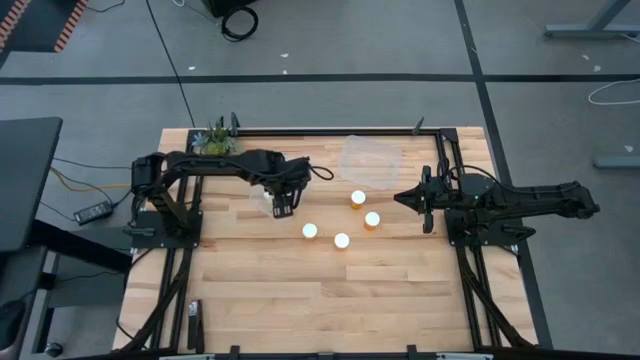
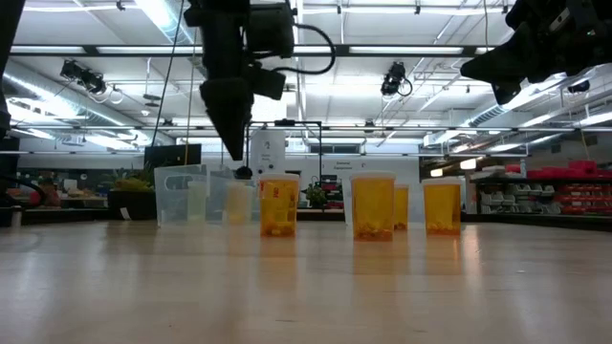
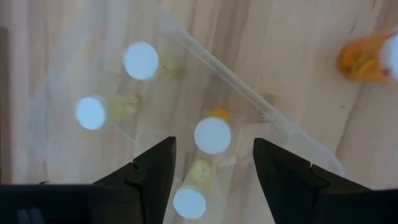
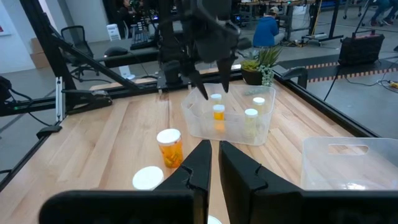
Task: Pick and place medicine bottles into bin by pill shape (circle, oval)
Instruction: Put the large orange pill bottle into the right transparent bin
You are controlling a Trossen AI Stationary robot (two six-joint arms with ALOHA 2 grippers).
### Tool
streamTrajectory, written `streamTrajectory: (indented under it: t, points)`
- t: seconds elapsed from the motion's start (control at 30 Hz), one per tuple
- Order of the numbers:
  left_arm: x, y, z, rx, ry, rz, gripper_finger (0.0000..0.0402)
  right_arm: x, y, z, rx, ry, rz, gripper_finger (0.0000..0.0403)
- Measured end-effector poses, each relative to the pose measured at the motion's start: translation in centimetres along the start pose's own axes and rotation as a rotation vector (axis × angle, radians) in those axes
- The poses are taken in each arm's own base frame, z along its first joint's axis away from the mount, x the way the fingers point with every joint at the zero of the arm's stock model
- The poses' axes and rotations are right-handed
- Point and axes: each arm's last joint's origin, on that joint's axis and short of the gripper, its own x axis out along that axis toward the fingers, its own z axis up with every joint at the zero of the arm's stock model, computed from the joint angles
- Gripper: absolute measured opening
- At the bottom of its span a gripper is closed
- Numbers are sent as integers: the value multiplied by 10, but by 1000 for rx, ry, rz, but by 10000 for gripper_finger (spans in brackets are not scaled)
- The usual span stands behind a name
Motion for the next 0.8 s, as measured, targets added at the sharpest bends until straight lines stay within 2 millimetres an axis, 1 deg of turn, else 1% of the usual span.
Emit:
streamTrajectory:
  t: [0.2, 0.33, 0.47, 0.57, 0.7, 0.8]
  points:
    - [-22, -2, 12, -12, -52, -1, 220, 0, 0, 0, 0, 0, 0, 37]
    - [-30, -10, 17, 6, -82, -8, 214, 0, 0, 0, 0, 0, 0, 37]
    - [-38, -22, 21, 10, -116, -20, 220, 0, 0, 0, 0, 0, 0, 37]
    - [-37, -38, 23, 31, -129, -34, 231, 0, 0, 0, 0, 0, 0, 37]
    - [-24, -61, 25, 68, -87, -50, 249, 0, 0, 0, 0, 0, 0, 37]
    - [-15, -73, 26, 97, -68, -53, 263, 0, 0, 0, 0, 0, 0, 37]
